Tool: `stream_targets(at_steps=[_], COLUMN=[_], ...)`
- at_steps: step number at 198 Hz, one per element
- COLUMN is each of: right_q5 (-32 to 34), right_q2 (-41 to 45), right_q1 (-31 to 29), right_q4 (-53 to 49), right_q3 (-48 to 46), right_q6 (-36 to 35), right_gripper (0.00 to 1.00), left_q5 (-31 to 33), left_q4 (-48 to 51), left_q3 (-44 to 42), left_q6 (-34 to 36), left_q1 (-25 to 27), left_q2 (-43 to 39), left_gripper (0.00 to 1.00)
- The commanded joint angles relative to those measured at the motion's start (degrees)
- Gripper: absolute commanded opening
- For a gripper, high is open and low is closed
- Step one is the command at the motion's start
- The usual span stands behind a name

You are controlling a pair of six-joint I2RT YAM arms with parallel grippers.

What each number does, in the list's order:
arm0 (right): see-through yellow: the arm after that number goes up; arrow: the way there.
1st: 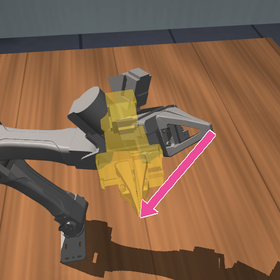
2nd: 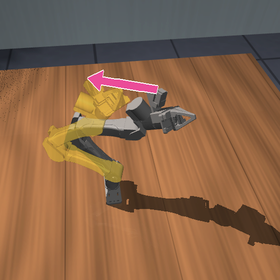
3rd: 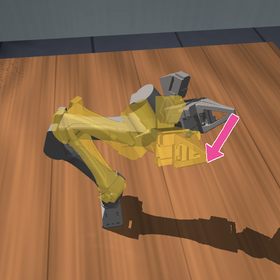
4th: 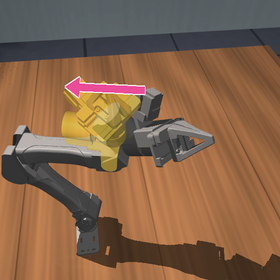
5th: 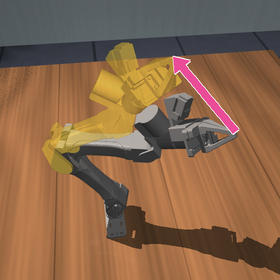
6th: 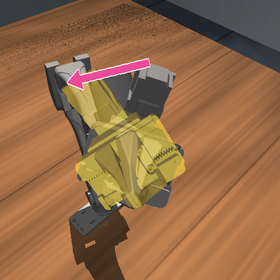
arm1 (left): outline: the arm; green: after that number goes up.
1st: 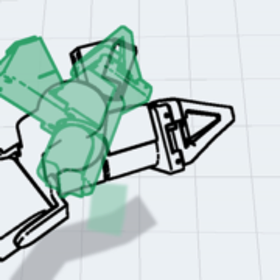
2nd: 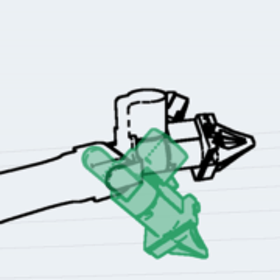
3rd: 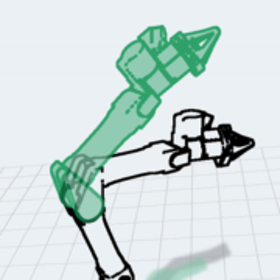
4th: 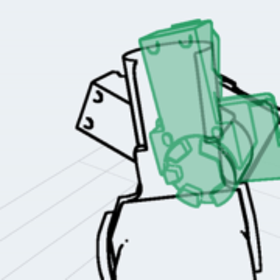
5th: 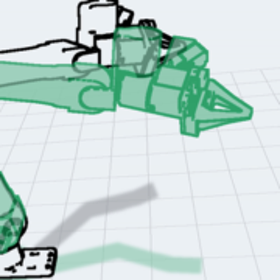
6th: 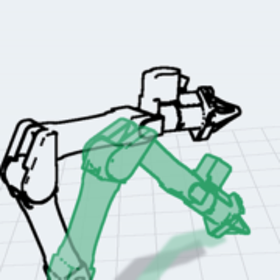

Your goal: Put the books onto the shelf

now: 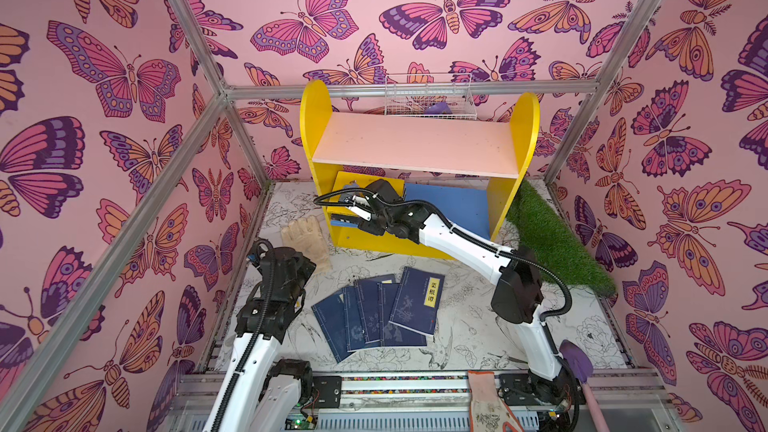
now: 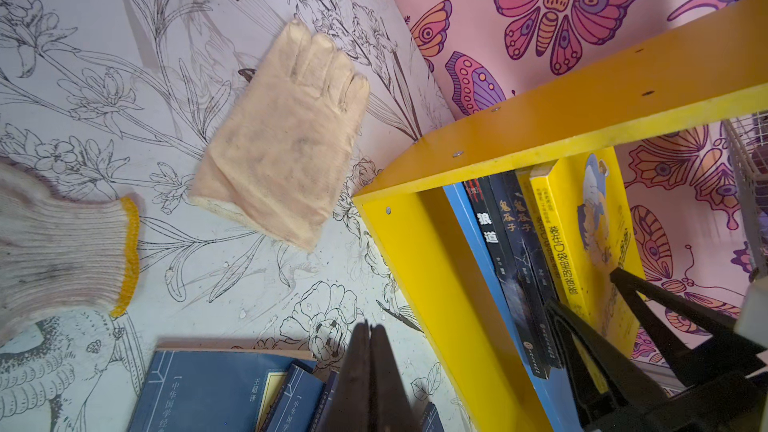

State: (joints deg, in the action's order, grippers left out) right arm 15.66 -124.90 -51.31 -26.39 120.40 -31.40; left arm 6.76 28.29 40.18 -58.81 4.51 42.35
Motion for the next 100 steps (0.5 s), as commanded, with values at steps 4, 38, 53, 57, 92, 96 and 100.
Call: stream_targets(at_steps=[4,38,53,57,92,96,100], right_q5=[1.4,1.9,2.1,2.1,3.6,3.6,3.5], right_q2=[-1.8,-3.9,-4.8,-4.9,-4.9,-4.8,-4.6], right_q1=[-0.3,-0.3,-0.3,-0.3,-0.1,0.0,0.0], right_q4=[1.6,0.5,-0.3,-0.3,0.1,0.0,-0.2], right_q3=[3.0,5.9,7.4,7.6,7.8,7.8,7.8], right_q6=[-1.7,-1.5,-1.0,-0.9,-1.0,-1.3,-1.3], right_gripper=[0.72,0.72,0.72,0.72,0.72,0.72,0.72], left_q5=[-2.7,-2.5,-2.6,-2.7,-3.2,-3.4,-3.4], left_q4=[-0.9,-1.6,-1.7,-1.7,-1.8,-1.8,-1.8], left_q3=[-1.7,-2.3,-2.3,-2.4,-2.5,-2.5,-2.5], left_q6=[0.5,0.8,0.9,1.0,1.0,0.9,0.8], left_q1=[-0.3,-0.2,-0.2,-0.3,-0.3,-0.3,-0.3], left_q2=[1.0,0.9,0.9,0.9,1.0,1.0,1.0], left_gripper=[0.0,0.0,0.0,0.0,0.0,0.0,0.0])
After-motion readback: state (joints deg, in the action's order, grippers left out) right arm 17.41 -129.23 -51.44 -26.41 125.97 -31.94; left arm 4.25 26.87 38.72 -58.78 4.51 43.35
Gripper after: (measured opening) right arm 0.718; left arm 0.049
